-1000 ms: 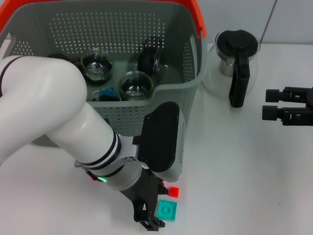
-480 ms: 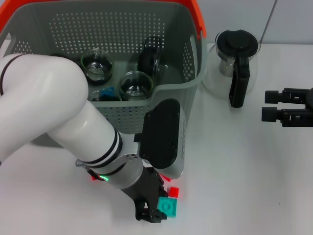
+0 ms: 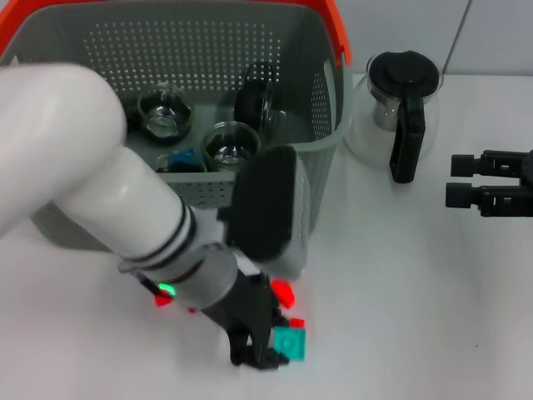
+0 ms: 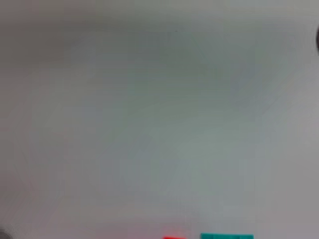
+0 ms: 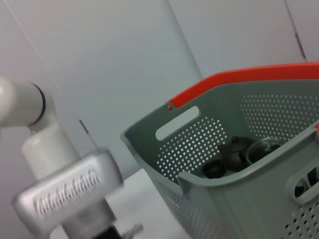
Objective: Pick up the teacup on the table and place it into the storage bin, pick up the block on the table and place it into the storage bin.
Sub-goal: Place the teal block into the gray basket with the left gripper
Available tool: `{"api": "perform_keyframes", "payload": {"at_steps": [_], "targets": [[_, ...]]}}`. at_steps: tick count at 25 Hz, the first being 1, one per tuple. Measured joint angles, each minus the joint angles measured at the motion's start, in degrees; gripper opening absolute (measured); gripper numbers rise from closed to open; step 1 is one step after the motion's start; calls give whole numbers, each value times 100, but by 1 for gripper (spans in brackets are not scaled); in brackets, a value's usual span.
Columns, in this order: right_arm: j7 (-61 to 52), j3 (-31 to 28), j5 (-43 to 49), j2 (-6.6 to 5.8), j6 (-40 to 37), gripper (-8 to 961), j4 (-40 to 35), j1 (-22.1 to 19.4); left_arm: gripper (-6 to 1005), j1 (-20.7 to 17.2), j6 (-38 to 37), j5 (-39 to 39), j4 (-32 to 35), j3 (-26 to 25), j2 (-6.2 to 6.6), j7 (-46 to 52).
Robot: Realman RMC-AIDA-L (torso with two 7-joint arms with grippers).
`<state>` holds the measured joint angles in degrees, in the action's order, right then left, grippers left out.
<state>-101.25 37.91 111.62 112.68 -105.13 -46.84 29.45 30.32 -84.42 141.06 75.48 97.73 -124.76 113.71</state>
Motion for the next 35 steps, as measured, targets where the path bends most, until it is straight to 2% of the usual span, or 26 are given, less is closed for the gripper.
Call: {"api": "perform_keyframes", "payload": {"at_steps": [5,10,14,15,19,23,27,31,35], "targets": [[0,-2,0,0,-8,821,0,0,406,-11,-742,-545,544,-1108,36,-55],[1,7,0,0,-9,822,0,7,409,103,-1463,-1120,853,-2547,57,-273],[0,-6,0,-3,-8,822,-1,7,412,257,-2048,-1572,1028,-3563,86,-350],[0,-8,0,-5,-8,822,0,4,413,277,-2105,-1622,1039,-3676,94,-351],[1,0,0,-7,-7,822,-1,-7,415,393,-2348,-1941,1087,-4456,224,-358],[0,22,0,-9,-10,823,-1,-9,418,465,-2192,-1973,1124,-4895,388,-360],[0,16,0,-9,-12,823,-1,-8,420,502,-1619,-1870,1104,-4994,547,-318],[0,0,0,-9,-18,824,-1,1,423,642,-857,-1369,734,-4944,549,-297],[-3,9,0,-4,-23,822,-1,7,426,937,-157,-674,72,-4930,514,-282]]}}
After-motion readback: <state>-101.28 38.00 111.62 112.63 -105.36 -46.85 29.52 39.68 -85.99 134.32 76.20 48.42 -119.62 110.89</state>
